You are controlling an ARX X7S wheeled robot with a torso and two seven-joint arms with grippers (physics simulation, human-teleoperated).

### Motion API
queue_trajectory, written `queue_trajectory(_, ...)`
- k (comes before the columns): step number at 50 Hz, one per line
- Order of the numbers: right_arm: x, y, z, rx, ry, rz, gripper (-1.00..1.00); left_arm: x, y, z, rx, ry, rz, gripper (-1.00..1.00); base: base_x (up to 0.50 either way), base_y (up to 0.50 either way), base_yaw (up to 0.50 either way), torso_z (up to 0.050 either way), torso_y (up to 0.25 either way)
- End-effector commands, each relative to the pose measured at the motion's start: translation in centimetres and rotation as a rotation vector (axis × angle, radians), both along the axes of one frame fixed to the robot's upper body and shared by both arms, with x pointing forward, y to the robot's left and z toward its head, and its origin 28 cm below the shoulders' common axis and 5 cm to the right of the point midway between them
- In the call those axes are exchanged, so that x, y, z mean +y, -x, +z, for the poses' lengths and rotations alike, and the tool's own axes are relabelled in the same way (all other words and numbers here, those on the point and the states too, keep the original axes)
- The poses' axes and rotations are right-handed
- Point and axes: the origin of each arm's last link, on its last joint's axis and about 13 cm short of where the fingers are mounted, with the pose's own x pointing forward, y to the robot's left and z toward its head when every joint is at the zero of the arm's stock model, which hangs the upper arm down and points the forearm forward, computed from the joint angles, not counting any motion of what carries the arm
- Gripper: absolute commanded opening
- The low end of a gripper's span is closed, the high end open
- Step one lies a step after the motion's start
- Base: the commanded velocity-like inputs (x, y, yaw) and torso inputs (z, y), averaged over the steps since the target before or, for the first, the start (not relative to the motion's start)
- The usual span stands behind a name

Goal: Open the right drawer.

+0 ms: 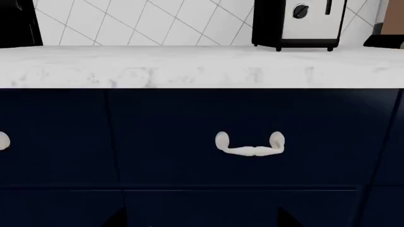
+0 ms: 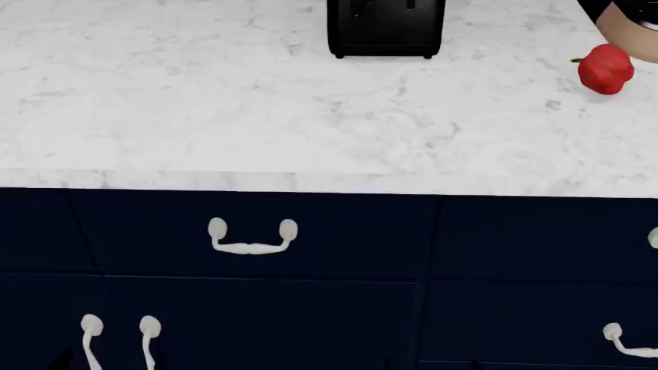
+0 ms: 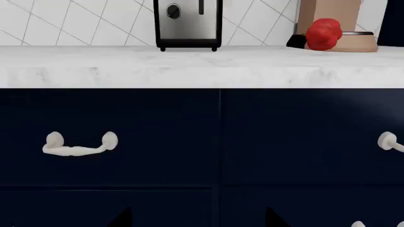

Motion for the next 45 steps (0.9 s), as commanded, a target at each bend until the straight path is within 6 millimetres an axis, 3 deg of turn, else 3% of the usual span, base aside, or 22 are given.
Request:
queue_trajectory(1, 0.01, 0.00, 0.00, 0.000, 0.009, 0.000, 1.00, 0.17, 0.07, 0.04, 0.000, 0.000, 0.005, 1.00, 0.00, 0.00, 0.00, 0.000, 0.000)
queue_trajectory(29, 0.14, 0.02, -0.25, -0.024, 0.022, 0.025, 1.00, 0.14, -0.07, -0.01, 0.010, -0.010, 0.023, 1.00, 0.00, 0.00, 0.00, 0.000, 0.000)
queue_trajectory(45, 0.17, 0.11, -0.04, -0.010, 0.025, 0.014, 1.00, 0.11, -0.14, -0.27, 0.031, -0.024, 0.022, 1.00, 0.00, -0.31, 0.00, 0.000, 0.000)
